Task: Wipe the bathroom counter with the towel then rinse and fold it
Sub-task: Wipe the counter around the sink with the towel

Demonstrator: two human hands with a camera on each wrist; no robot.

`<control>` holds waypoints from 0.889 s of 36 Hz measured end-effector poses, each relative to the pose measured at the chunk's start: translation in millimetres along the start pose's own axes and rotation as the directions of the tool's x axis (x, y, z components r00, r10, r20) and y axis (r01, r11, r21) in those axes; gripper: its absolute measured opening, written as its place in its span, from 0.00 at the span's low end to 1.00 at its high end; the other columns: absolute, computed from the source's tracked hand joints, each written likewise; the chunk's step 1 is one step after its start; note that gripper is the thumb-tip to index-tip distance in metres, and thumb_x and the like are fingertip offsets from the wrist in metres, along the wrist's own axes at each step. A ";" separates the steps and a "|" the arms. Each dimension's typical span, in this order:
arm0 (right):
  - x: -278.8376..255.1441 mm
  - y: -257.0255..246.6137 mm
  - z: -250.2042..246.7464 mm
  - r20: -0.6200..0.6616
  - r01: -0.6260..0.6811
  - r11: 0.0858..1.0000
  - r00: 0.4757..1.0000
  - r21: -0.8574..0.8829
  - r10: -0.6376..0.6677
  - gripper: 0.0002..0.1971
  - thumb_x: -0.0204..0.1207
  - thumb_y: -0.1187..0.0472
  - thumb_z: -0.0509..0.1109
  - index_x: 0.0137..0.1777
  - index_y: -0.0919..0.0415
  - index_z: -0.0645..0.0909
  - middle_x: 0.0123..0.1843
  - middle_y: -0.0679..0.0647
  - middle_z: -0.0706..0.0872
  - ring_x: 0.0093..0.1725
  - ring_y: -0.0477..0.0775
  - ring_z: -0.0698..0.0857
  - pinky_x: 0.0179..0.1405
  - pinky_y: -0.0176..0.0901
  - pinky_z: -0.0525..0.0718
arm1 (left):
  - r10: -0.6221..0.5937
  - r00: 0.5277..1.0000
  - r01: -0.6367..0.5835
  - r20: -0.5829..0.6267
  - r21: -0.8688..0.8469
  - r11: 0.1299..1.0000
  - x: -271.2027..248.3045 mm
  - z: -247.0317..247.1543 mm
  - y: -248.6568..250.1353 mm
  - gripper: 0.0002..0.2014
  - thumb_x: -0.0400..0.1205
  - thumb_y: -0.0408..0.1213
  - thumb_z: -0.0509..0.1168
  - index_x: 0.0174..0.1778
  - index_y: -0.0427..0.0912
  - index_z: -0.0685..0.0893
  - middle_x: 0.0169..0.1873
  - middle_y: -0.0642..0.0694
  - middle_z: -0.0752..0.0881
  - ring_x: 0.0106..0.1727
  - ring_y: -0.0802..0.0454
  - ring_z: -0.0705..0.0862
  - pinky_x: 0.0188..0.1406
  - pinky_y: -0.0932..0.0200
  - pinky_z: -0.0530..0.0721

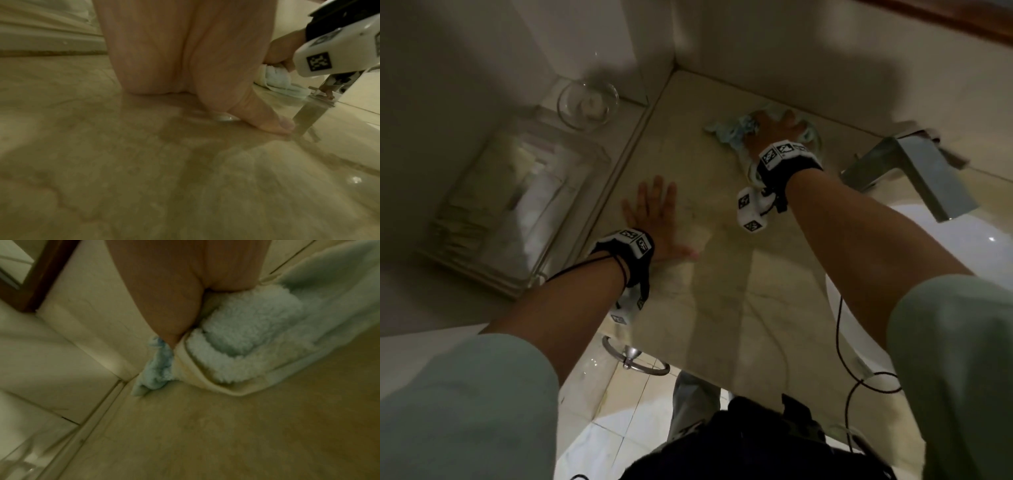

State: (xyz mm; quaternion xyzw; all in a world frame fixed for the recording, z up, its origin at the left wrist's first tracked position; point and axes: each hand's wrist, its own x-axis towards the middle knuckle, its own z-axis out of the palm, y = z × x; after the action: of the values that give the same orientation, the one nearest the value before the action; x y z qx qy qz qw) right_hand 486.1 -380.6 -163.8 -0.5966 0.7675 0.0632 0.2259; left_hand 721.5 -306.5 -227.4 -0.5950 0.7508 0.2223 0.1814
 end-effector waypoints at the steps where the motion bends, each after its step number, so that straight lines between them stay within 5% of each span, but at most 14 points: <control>1: 3.3 -4.1 3.6 -0.019 0.014 1.000 1.000 -0.008 -0.014 0.29 0.88 0.49 0.48 0.84 0.44 0.41 0.86 0.59 0.35 0.84 0.69 0.40 0.80 0.71 0.47 | -0.009 1.000 0.009 -0.011 0.005 1.000 0.8 1.2 0.8 0.72 0.55 0.78 0.67 0.79 0.51 0.25 0.79 0.46 0.24 0.80 0.39 0.26 0.75 0.29 0.32; 7: 5.1 -49.5 32.0 0.026 0.151 0.988 0.988 0.037 -0.152 0.41 0.65 0.23 0.38 0.80 0.34 0.51 0.86 0.55 0.45 0.83 0.71 0.43 0.75 0.78 0.45 | -0.014 0.997 0.015 -0.073 0.010 1.000 4.3 6.5 0.9 0.71 0.56 0.78 0.67 0.81 0.50 0.30 0.81 0.45 0.29 0.81 0.38 0.30 0.75 0.28 0.34; 11: -1.5 -50.6 32.0 0.031 0.155 0.986 0.987 0.066 -0.157 0.25 0.81 0.37 0.54 0.78 0.31 0.56 0.86 0.55 0.41 0.82 0.74 0.40 0.76 0.79 0.48 | -0.029 0.993 0.030 -0.118 0.007 1.000 6.8 12.4 -1.9 0.72 0.52 0.79 0.67 0.83 0.51 0.35 0.83 0.45 0.35 0.83 0.38 0.35 0.75 0.27 0.37; 20: -13.5 -23.6 38.0 0.076 0.140 0.986 0.986 0.090 -0.147 0.26 0.83 0.42 0.58 0.80 0.35 0.58 0.86 0.55 0.39 0.83 0.72 0.38 0.80 0.71 0.47 | -0.009 1.000 0.009 -0.018 0.001 1.000 1.4 0.4 0.5 0.73 0.54 0.78 0.67 0.80 0.50 0.26 0.80 0.47 0.26 0.81 0.38 0.28 0.73 0.27 0.33; 25: -43.9 -3.5 40.8 0.041 0.148 0.981 0.987 0.125 -0.154 0.26 0.85 0.50 0.59 0.82 0.44 0.60 0.85 0.62 0.54 0.82 0.69 0.56 0.80 0.57 0.57 | 0.005 1.000 -0.004 -0.006 0.018 1.000 -0.8 -1.2 -1.2 0.71 0.56 0.79 0.66 0.80 0.50 0.26 0.80 0.46 0.26 0.81 0.38 0.28 0.75 0.27 0.35; 32: -82.1 26.8 62.8 0.052 0.105 0.993 0.993 0.059 -0.108 0.26 0.82 0.45 0.61 0.79 0.37 0.62 0.86 0.58 0.43 0.83 0.73 0.42 0.79 0.72 0.52 | 0.044 0.999 -0.044 -0.008 0.009 0.999 -6.6 -0.8 -3.7 0.70 0.58 0.79 0.64 0.79 0.51 0.25 0.79 0.47 0.24 0.80 0.38 0.27 0.77 0.30 0.35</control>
State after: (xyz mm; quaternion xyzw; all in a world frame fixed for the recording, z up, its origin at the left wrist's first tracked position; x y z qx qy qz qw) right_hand 493.2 -277.2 -189.6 -0.6281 0.7296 0.0457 0.2666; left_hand 726.5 -302.3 -223.5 -0.5783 0.7655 0.2203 0.1758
